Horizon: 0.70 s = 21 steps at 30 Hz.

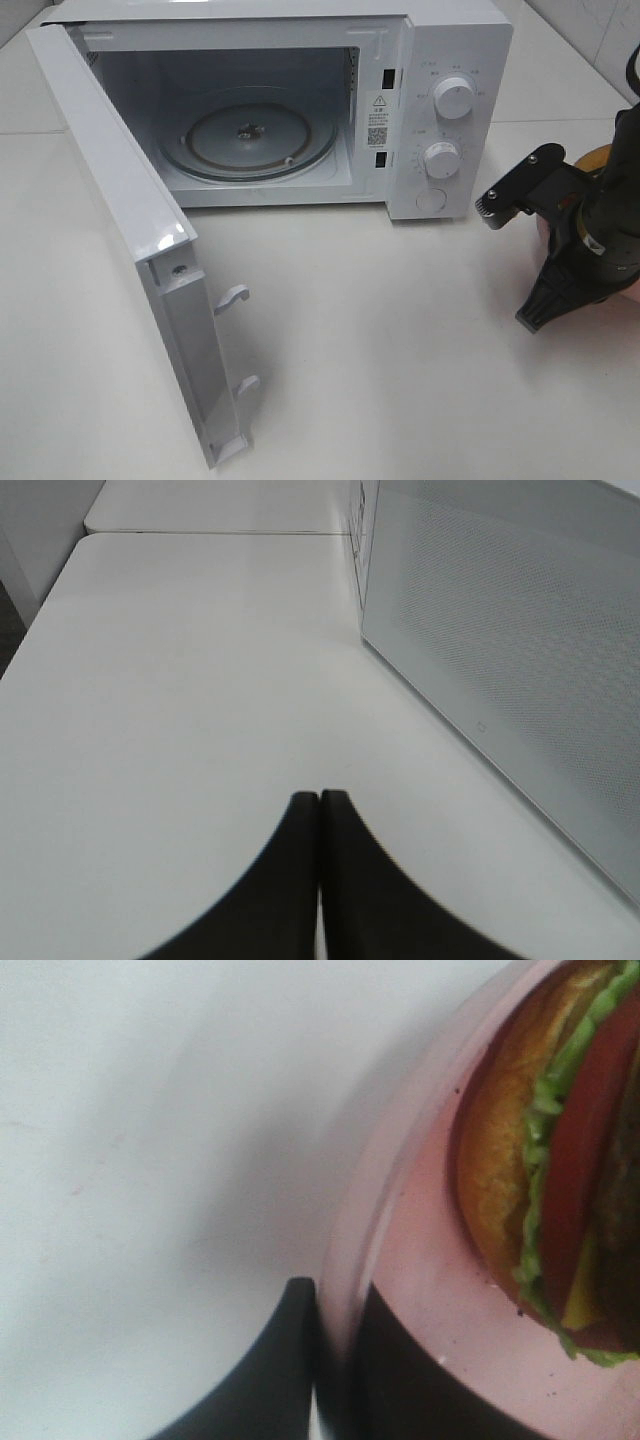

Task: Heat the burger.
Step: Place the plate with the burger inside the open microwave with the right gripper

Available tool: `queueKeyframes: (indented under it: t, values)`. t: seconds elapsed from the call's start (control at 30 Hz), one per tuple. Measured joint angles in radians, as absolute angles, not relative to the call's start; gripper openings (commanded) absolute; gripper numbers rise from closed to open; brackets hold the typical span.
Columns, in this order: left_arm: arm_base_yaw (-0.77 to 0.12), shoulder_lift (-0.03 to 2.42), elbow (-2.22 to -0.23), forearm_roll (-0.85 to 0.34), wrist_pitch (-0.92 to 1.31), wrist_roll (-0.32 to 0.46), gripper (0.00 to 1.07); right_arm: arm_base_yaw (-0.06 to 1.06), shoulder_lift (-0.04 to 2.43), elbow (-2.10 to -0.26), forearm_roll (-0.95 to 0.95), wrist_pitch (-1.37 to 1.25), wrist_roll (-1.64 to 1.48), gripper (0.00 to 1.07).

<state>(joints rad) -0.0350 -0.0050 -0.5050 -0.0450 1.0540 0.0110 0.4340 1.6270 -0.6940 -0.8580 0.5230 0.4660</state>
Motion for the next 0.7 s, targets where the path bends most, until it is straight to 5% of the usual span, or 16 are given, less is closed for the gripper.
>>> queueKeyframes:
  t: [0.7]
  values:
    - [-0.035,-0.005,-0.505,-0.045,1.054,0.011,0.0,0.931,1.416,-0.658,-0.517,0.69,0.051,0.0]
